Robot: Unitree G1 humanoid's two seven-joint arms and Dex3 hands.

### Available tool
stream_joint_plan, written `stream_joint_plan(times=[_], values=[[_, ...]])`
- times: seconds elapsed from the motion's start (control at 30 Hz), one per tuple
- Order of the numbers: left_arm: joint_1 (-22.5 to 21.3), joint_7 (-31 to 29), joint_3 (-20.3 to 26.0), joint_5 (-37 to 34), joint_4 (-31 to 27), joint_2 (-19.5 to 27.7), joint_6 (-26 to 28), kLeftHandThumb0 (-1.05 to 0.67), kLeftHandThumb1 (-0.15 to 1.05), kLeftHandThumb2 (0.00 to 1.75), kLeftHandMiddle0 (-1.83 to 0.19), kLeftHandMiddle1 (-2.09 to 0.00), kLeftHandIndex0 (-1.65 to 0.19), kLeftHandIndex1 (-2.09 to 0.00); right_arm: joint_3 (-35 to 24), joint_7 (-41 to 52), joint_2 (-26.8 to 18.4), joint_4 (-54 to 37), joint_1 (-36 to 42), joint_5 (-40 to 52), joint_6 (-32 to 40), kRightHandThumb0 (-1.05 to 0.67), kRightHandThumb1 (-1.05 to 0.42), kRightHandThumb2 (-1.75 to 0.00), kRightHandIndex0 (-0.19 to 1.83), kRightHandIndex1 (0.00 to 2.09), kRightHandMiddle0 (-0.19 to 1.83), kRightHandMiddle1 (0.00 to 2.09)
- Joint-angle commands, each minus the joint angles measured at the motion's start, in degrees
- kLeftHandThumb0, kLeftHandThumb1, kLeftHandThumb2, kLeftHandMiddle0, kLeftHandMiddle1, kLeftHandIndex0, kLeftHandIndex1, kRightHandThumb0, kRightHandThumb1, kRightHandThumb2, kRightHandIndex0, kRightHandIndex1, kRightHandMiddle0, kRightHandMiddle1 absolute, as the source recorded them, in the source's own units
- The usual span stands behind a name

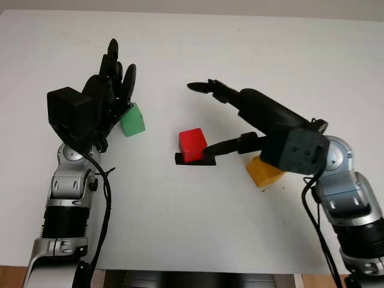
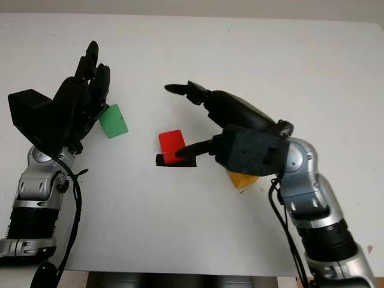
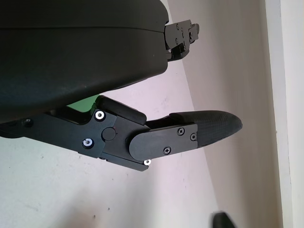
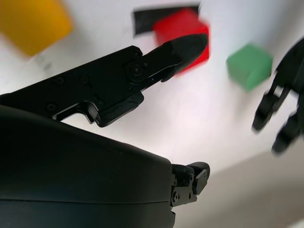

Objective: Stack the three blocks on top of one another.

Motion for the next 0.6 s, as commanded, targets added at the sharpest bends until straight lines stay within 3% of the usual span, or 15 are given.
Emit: stream_joint_plan(times=[0.0, 0.2, 0.57], values=[[0.45, -0.43, 0.48, -0.36, -0.35, 0.70, -0.05, -0.75, 1.05, 0.61, 0.19, 0.00, 0.19, 0.00, -3.07, 0.51, -2.73, -1.05, 0.16, 1.40, -1.54, -0.68, -0.89, -0.05, -0.01, 0.06, 0.15, 0.27], [-0.01, -0.38, 0.50, -0.22, -0.04, 0.70, 0.03, -0.76, 1.05, 0.60, 0.19, -0.02, 0.19, -0.01, -9.47, 4.18, -8.42, -2.42, 5.70, 6.37, -1.71, -0.61, -0.83, -0.04, 0.02, 0.07, 0.26, 0.26], [-0.85, -0.78, 0.73, -0.20, 1.60, 0.86, -1.78, -0.77, 1.05, 0.58, 0.19, -0.04, 0.19, -0.02, -13.40, 7.42, -16.21, -11.08, 15.66, 4.70, -4.45, -0.64, -0.85, -0.06, -0.01, 0.05, 0.36, 0.17]])
